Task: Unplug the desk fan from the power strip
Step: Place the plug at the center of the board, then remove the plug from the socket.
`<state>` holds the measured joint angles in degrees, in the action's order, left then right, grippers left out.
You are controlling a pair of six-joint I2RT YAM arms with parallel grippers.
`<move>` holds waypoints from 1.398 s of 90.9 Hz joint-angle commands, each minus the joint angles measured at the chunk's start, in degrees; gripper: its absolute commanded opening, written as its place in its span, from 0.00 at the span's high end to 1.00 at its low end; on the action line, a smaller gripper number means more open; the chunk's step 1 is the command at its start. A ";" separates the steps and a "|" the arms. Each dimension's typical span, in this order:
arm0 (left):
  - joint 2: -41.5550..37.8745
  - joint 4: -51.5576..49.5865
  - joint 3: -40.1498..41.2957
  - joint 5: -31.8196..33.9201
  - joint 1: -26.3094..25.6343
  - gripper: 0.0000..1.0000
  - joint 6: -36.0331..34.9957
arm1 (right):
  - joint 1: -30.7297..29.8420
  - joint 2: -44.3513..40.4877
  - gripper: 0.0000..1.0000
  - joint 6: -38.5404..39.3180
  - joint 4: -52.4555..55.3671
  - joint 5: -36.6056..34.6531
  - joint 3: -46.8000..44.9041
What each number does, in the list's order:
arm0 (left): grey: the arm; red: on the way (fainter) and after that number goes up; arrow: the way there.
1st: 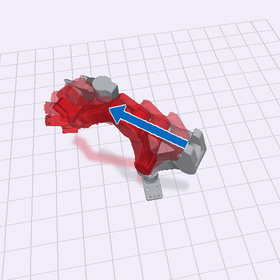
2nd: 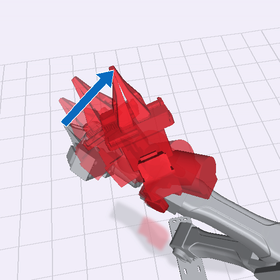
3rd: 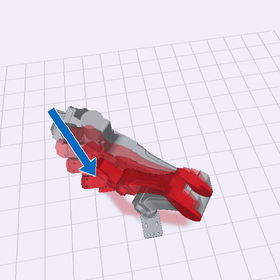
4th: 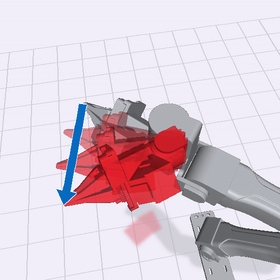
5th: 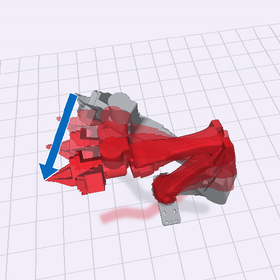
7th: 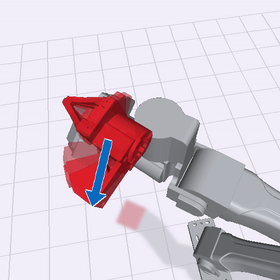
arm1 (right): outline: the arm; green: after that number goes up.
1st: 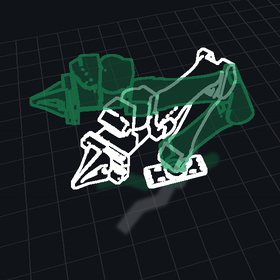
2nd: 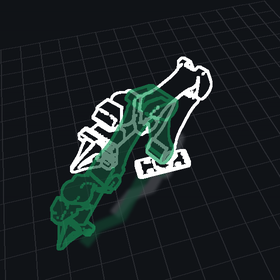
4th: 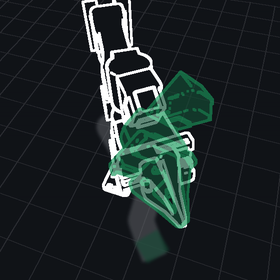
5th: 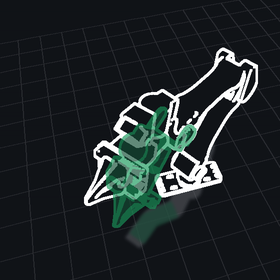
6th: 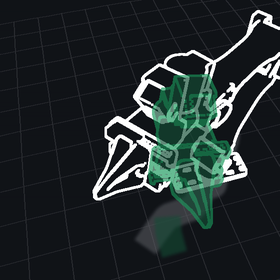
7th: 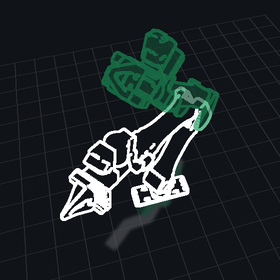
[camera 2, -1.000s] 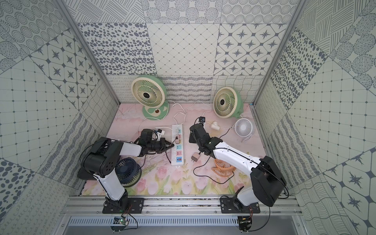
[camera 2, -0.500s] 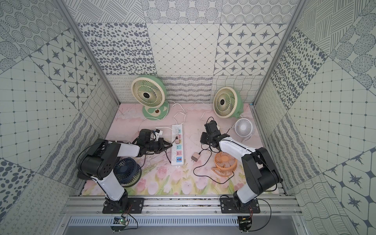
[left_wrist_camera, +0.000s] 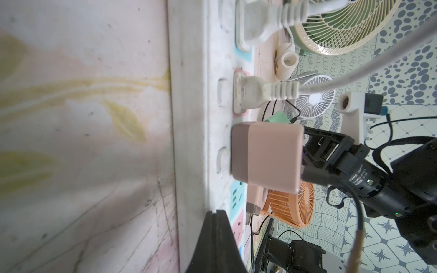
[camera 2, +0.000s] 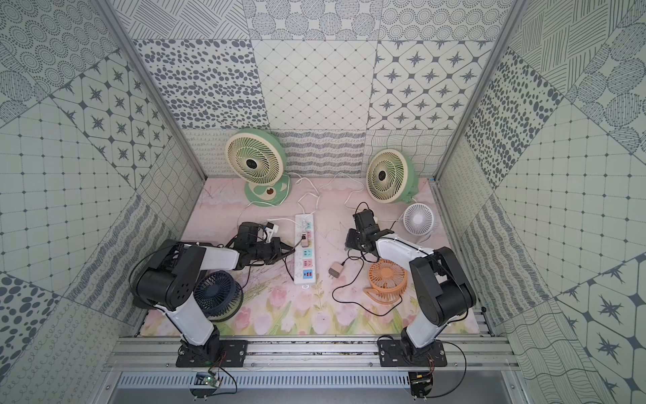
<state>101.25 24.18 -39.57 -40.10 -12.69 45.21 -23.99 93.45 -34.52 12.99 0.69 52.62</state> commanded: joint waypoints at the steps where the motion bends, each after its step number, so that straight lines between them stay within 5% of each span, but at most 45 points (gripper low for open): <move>1: -0.67 -0.56 -0.32 -0.05 0.03 1.00 -1.34 | 0.12 -2.31 0.51 0.92 -0.36 -0.79 1.38; 52: 2.50 6.57 -1.13 -4.68 0.01 1.00 3.77 | -14.49 -7.82 0.51 7.86 -3.16 -11.68 1.54; 81: 4.66 8.90 -0.97 -5.44 -0.69 1.00 5.45 | -25.35 0.03 0.49 9.97 -12.64 -17.91 3.23; 127: 5.61 9.73 -0.27 -5.28 -0.75 1.00 6.22 | -29.32 12.09 0.48 6.86 -23.58 -25.61 8.31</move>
<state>106.28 32.69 -40.21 -44.12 -13.37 50.98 -53.04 102.96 -26.57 -4.91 -21.54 59.27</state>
